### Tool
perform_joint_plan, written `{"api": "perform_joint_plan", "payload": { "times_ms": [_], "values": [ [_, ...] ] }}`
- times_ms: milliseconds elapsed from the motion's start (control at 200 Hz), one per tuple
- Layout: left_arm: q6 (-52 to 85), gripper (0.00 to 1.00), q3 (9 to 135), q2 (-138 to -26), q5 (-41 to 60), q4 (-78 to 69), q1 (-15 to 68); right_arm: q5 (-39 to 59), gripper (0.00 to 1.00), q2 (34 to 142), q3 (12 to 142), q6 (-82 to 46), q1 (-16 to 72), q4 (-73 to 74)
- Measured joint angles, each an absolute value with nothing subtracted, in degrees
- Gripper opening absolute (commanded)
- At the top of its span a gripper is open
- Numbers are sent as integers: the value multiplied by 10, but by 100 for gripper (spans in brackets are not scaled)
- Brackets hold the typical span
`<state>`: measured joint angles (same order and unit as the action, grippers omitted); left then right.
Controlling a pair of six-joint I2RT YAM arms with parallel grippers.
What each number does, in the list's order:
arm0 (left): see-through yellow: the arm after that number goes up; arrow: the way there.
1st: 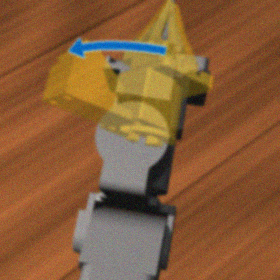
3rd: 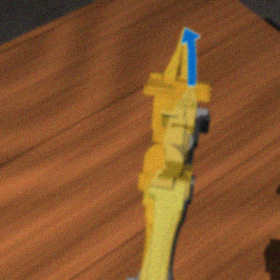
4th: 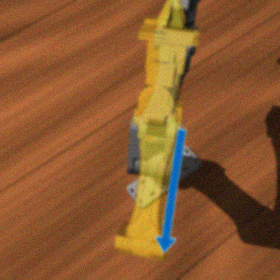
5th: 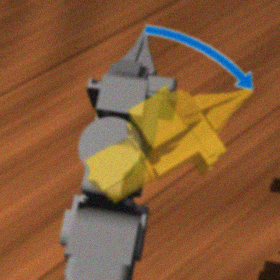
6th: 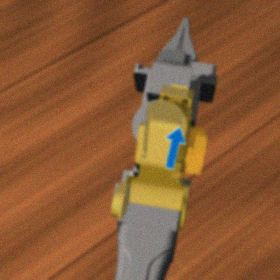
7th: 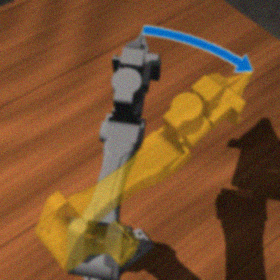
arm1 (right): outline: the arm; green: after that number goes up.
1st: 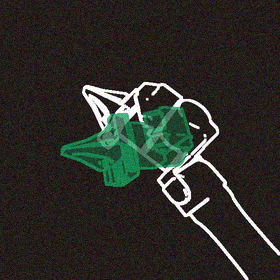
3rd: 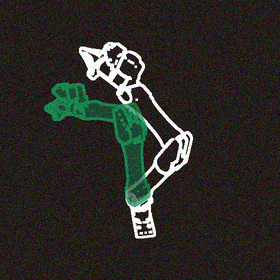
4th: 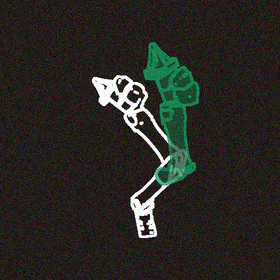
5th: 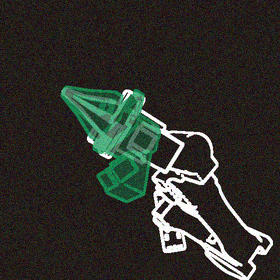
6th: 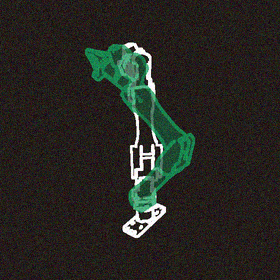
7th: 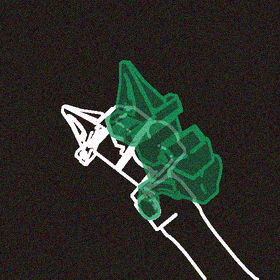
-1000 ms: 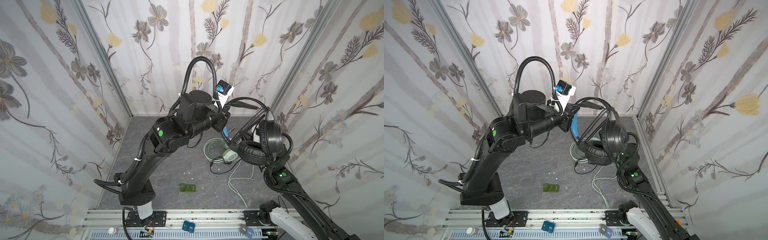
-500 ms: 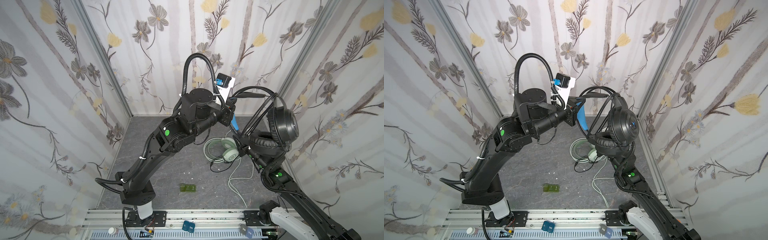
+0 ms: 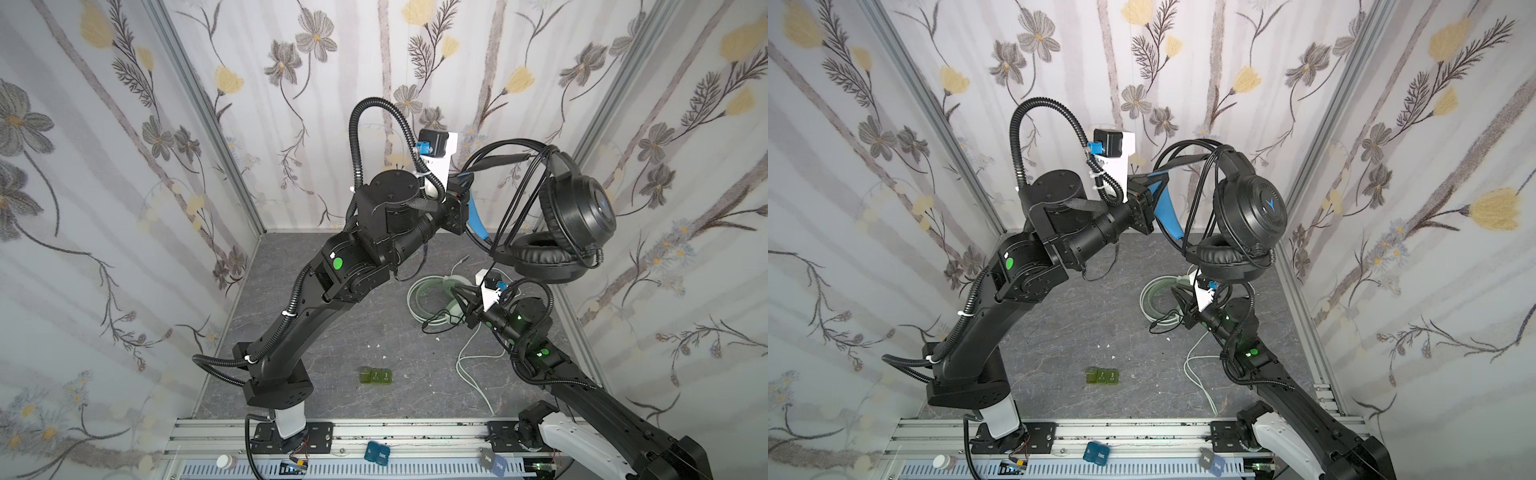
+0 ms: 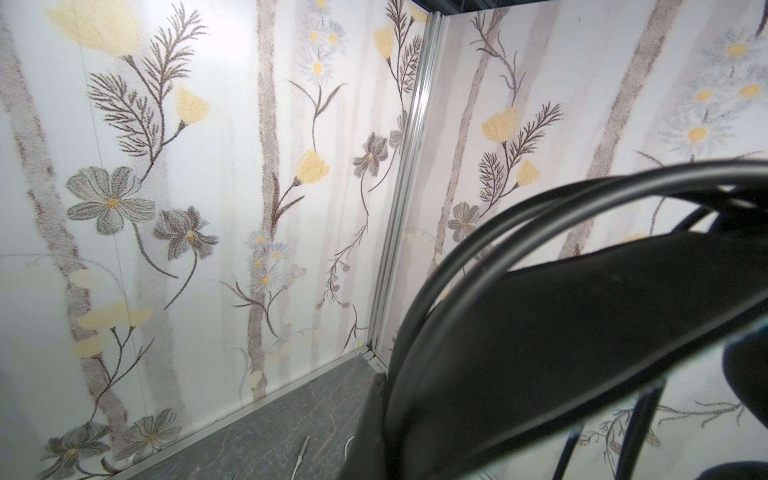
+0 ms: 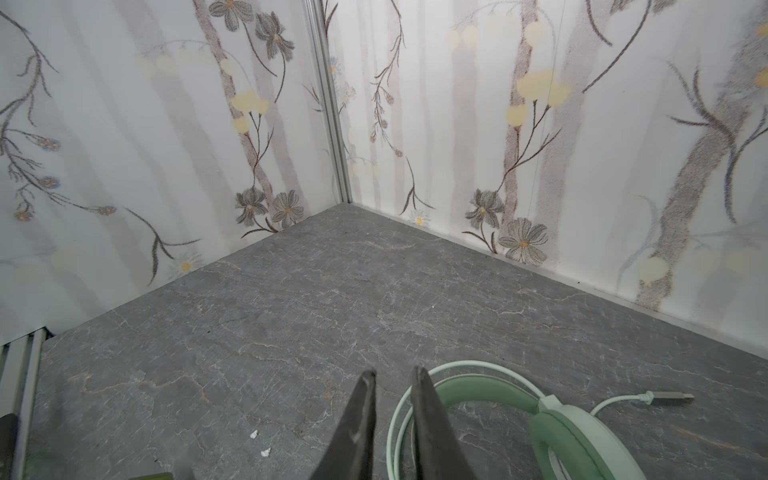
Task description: Wrap the headphones
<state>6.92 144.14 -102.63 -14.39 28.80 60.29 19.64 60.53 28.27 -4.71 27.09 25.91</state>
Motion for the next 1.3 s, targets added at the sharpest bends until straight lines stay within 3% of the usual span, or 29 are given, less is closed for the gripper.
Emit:
{"api": "perform_joint_plan", "payload": {
  "times_ms": [155, 779, 1189, 1299],
  "values": [
    [98, 0, 1393, -1013, -172, 250, 587, 209, 0, 626, 292, -39, 290, 236],
    [195, 0, 1313, -1023, -313, 218, 514, 98, 0, 595, 349, 40, 393, 79],
    [134, 0, 1218, -1025, -413, 260, 476, 18, 0, 563, 420, 66, 497, -47],
    [120, 0, 1178, -1030, -474, 254, 473, 42, 0, 566, 459, 95, 504, -64]
  ]
}}
